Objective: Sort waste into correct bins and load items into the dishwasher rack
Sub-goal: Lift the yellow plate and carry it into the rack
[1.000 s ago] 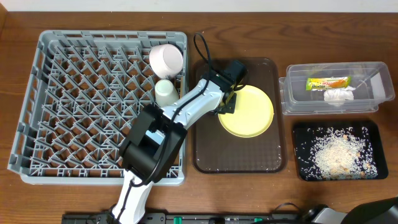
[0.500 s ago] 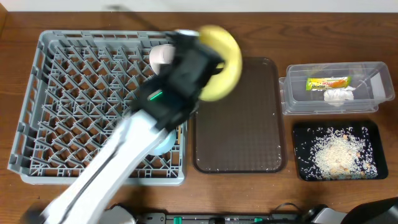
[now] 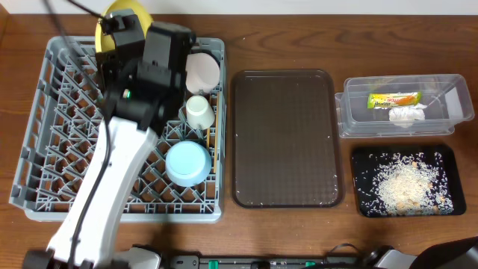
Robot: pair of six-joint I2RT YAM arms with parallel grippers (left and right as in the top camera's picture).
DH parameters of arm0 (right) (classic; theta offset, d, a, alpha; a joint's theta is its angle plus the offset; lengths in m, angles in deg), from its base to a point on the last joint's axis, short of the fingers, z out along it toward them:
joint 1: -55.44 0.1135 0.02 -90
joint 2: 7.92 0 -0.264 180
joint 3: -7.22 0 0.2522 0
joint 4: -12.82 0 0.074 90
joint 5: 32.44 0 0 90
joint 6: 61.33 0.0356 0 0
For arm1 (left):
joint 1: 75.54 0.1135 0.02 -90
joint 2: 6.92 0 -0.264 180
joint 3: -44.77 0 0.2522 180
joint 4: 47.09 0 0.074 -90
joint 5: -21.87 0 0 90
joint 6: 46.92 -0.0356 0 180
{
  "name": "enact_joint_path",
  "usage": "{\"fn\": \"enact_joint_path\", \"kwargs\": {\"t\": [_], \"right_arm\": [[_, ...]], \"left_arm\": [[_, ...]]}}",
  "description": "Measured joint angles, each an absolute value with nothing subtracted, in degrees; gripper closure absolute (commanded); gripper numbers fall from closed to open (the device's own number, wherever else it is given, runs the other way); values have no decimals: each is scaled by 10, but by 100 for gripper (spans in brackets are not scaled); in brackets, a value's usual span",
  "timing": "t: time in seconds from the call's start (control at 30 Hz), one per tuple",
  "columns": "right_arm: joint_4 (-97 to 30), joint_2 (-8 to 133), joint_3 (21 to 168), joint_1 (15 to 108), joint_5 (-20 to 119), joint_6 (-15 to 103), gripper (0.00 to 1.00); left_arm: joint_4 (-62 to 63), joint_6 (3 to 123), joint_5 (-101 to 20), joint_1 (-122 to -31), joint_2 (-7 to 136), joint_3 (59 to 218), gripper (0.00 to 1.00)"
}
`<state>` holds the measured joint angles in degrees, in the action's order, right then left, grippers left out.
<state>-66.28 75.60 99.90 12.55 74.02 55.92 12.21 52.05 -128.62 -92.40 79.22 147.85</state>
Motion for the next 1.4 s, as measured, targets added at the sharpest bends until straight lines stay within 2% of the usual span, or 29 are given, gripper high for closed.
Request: {"fn": "enact_joint_path", "kwargs": {"t": [0.27,0.5,1.13,1.4], "right_arm": [[-663,756,999,125,740,559,1],[-663,756,999,125,740,559,1],[-663,756,999,125,740,559,1],[-663,756,999,125,740,559,1]], "left_arm": [[109,499,-1285,-915,883,1478,94],[44,436,-1302,-908,947,1476,93],[26,400,-1311,-894,952,1438,94],[60,404,-1236,-901,952,1437,87]]}}
